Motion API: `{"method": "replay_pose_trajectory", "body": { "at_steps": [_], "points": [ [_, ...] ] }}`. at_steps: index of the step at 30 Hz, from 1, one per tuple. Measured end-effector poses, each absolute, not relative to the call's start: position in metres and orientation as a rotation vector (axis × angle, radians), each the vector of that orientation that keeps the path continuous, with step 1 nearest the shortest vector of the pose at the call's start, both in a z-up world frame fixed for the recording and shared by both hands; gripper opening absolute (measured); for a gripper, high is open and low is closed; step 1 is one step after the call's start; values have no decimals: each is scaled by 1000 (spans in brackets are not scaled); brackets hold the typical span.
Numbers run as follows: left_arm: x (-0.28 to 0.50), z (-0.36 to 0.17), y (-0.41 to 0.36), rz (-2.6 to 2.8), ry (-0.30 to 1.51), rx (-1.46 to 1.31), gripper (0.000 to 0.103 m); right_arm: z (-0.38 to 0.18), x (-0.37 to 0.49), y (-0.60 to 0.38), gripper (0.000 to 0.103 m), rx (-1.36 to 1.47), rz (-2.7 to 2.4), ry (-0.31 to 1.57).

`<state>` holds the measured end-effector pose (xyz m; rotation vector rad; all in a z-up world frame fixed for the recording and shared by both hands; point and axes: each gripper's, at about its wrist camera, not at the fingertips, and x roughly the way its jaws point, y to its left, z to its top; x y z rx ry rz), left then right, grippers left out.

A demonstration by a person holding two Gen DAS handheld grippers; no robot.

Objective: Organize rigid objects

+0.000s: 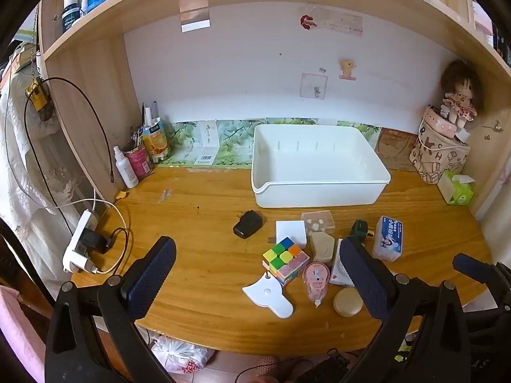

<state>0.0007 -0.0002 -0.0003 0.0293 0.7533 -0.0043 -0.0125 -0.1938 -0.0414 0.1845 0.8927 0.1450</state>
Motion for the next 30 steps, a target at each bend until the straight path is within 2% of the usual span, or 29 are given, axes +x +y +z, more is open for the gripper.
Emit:
{"method": "replay_pose_trajectory", "body": {
  "at_steps": [15, 30],
  "points": [
    [-13, -5, 6, 5, 722, 40, 102, -39, -10, -193, 103, 186, 154, 889],
    [-14, -11, 2, 5, 806, -11, 102, -50, -17, -195, 103, 201, 214, 948]
  ]
}}
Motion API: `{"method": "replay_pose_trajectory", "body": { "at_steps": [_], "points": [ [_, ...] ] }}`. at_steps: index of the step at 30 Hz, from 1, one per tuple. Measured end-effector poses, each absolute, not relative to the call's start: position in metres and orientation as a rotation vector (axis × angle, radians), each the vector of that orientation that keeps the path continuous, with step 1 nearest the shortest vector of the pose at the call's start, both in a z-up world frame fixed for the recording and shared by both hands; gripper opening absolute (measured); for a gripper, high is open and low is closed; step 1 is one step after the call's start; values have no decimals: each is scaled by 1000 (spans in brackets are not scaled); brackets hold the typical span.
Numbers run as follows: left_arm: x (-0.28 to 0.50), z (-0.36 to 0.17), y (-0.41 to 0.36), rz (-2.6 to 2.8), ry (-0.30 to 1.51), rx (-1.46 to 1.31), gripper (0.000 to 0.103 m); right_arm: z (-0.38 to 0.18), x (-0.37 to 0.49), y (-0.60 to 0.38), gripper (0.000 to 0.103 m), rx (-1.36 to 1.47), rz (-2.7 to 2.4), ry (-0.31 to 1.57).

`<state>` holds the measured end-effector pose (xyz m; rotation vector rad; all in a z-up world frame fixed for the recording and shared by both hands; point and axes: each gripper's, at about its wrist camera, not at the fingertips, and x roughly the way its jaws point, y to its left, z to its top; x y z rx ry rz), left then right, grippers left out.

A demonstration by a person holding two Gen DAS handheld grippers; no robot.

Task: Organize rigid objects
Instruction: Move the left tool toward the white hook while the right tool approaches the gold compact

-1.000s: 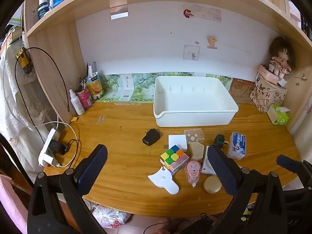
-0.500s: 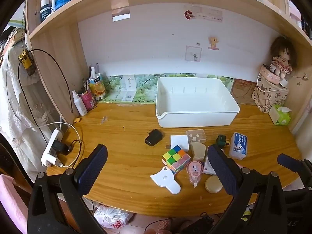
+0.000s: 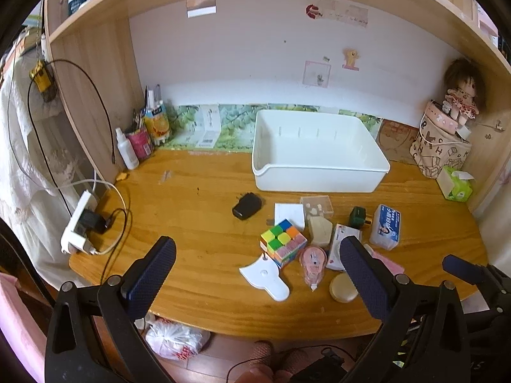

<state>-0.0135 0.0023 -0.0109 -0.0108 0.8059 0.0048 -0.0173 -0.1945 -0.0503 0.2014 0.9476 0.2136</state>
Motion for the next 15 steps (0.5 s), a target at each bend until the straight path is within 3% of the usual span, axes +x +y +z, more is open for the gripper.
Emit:
{"method": "replay_pose_trajectory", "body": {
  "at_steps": [15],
  "points": [
    [-24, -39, -10, -12, 932, -87, 102, -80, -28, -208, 103, 228, 257, 1073]
  ]
}}
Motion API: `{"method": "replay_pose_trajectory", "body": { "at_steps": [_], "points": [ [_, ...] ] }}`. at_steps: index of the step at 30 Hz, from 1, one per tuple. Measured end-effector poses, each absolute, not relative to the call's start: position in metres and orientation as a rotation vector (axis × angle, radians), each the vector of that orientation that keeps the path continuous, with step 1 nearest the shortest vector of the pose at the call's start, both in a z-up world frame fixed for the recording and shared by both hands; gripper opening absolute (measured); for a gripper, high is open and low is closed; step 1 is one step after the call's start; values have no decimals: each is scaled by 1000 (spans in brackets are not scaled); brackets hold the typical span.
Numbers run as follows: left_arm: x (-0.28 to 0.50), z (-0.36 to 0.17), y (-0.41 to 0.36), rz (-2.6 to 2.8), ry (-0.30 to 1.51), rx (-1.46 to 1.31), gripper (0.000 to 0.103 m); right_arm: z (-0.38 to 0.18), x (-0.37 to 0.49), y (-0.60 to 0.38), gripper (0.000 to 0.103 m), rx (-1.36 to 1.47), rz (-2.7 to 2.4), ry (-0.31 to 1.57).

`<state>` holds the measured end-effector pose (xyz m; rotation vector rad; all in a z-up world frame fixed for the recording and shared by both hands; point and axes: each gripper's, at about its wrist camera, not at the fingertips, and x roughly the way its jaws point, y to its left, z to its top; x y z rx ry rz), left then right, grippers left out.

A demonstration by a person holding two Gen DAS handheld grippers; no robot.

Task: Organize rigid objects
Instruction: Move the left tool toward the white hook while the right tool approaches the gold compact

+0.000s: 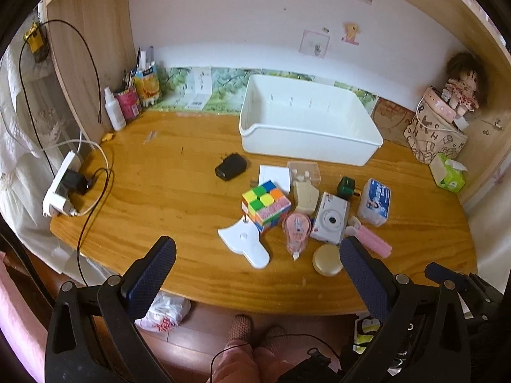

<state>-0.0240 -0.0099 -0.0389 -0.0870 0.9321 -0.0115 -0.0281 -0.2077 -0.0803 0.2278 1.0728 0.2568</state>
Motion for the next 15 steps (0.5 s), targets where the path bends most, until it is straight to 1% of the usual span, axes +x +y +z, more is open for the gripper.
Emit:
{"method": "replay_pose_trajectory", "body": {
  "at_steps": [8, 15],
  "points": [
    [-40, -38, -8, 46, 936, -88, 102, -89, -30, -207, 103, 237, 306, 1102],
    [-47, -30, 1, 99, 899, -108, 102, -86, -27, -205, 103, 228, 340, 1078]
  ]
}}
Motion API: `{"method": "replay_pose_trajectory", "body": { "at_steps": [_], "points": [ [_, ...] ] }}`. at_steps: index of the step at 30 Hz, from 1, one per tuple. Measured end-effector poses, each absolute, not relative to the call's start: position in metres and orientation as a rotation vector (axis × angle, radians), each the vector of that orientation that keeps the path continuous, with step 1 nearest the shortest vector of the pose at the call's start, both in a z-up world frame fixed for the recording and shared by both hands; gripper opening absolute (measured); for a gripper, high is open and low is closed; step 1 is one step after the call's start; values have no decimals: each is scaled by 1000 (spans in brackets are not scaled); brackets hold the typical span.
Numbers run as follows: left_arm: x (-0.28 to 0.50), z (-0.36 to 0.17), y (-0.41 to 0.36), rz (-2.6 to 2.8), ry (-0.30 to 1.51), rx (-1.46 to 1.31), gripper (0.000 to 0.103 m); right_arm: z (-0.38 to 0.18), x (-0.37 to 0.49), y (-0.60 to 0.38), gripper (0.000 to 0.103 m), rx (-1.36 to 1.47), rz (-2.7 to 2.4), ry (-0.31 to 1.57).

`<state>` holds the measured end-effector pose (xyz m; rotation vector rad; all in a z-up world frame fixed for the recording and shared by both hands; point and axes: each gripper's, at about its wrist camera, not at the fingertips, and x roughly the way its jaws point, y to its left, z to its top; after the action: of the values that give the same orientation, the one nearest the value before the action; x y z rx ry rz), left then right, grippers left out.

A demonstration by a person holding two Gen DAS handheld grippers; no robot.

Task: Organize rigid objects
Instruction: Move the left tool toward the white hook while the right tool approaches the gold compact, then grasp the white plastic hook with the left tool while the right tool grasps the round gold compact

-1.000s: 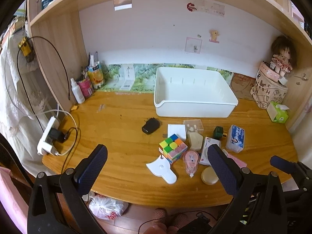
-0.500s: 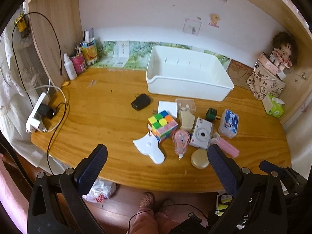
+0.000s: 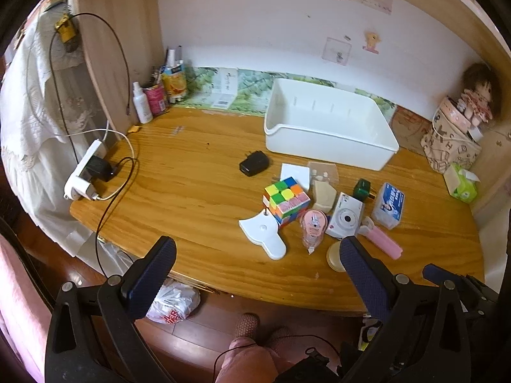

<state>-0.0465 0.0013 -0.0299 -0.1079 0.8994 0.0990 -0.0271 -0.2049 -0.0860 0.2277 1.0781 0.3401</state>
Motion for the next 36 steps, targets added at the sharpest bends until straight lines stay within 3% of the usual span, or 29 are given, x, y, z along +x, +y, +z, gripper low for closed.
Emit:
{"method": "replay_pose_trajectory", "body": {
  "at_steps": [7, 18, 36],
  "points": [
    [-46, -31, 8, 112, 899, -146, 102, -86, -22, -211, 103, 236, 330, 1083],
    [-33, -58, 17, 126, 1040, -152, 102, -113, 0, -211, 103, 287, 290, 1204],
    [64, -152, 22, 115, 1446, -251, 102, -189, 65, -209, 99, 275, 152, 1548]
  ]
}}
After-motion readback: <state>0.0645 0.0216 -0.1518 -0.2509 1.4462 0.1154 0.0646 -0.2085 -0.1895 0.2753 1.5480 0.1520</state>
